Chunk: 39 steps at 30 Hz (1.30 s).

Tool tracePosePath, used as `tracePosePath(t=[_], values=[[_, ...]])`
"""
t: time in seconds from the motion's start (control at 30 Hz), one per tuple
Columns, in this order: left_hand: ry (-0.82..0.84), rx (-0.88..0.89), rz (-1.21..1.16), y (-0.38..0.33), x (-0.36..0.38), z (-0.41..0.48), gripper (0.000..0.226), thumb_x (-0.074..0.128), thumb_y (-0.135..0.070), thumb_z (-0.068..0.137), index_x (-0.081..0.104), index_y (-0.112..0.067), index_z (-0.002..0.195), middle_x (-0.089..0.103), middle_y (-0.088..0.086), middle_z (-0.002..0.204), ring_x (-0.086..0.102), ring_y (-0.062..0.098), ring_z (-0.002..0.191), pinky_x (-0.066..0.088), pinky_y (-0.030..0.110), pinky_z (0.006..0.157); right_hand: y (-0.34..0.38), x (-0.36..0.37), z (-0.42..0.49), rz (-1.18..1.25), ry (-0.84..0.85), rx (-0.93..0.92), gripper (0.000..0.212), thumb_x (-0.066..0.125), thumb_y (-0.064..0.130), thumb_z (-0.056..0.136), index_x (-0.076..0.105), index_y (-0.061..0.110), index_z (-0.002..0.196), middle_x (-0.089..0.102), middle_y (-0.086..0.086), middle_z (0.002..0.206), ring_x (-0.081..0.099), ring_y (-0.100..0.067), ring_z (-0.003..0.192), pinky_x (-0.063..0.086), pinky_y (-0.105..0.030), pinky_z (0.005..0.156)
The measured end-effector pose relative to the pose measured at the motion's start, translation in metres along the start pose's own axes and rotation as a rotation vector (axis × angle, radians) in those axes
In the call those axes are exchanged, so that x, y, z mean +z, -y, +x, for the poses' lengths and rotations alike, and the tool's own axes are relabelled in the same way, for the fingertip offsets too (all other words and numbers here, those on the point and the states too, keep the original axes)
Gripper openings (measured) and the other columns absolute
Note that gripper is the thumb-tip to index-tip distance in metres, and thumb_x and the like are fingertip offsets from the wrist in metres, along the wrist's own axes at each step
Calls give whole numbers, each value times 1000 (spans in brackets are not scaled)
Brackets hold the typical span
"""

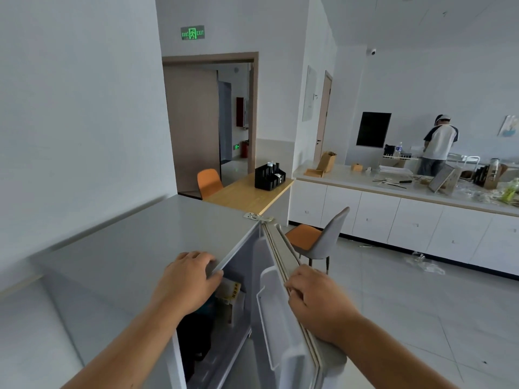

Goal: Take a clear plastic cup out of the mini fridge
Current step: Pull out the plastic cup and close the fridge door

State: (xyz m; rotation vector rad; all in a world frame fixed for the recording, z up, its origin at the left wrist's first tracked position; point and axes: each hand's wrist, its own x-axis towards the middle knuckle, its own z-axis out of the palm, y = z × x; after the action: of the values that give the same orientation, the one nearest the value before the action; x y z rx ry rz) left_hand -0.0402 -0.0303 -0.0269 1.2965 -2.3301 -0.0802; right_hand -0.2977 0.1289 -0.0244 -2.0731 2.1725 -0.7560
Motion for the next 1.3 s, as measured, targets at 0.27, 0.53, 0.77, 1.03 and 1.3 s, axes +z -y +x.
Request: tracePosePath(t=[0.27, 0.53, 0.77, 1.03, 1.3], values=[[-5, -22, -13, 2, -1, 0, 32, 54, -39, 96, 66, -28, 124, 69, -7, 124, 56, 20, 117, 51, 39, 93, 19, 23, 7, 92, 2, -84, 32, 43, 41, 97, 64, 38, 120, 64, 25, 114, 56, 6, 108, 43, -13, 91], [-28, -14, -67, 6, 2, 1, 32, 50, -27, 99, 68, -26, 126, 70, -6, 126, 56, 20, 120, 49, 36, 95, 53, 52, 24, 90, -36, -132, 20, 42, 44, 97, 58, 34, 104, 65, 16, 106, 57, -4, 101, 50, -24, 82], [-24, -13, -82, 9, 4, 1, 35, 46, -29, 100, 67, -28, 129, 68, -7, 133, 54, 18, 127, 46, 37, 103, 70, 65, 39, 67, -18, -191, 35, 41, 48, 98, 61, 31, 122, 65, 11, 129, 53, -5, 118, 43, -23, 94], [-5, -42, -97, 11, 5, 2, 39, 52, -44, 95, 65, -32, 130, 66, -9, 136, 52, 16, 129, 44, 36, 104, 85, 70, 53, 41, -16, -239, 37, 47, 45, 98, 62, 28, 127, 61, 11, 133, 48, -6, 124, 42, -24, 98], [0, -52, -94, 13, 6, 2, 44, 50, -48, 91, 65, -32, 128, 68, -10, 133, 54, 15, 127, 47, 36, 103, 85, 72, 53, 48, -16, -242, 37, 50, 42, 98, 61, 26, 129, 59, 10, 133, 48, -8, 125, 44, -26, 103]])
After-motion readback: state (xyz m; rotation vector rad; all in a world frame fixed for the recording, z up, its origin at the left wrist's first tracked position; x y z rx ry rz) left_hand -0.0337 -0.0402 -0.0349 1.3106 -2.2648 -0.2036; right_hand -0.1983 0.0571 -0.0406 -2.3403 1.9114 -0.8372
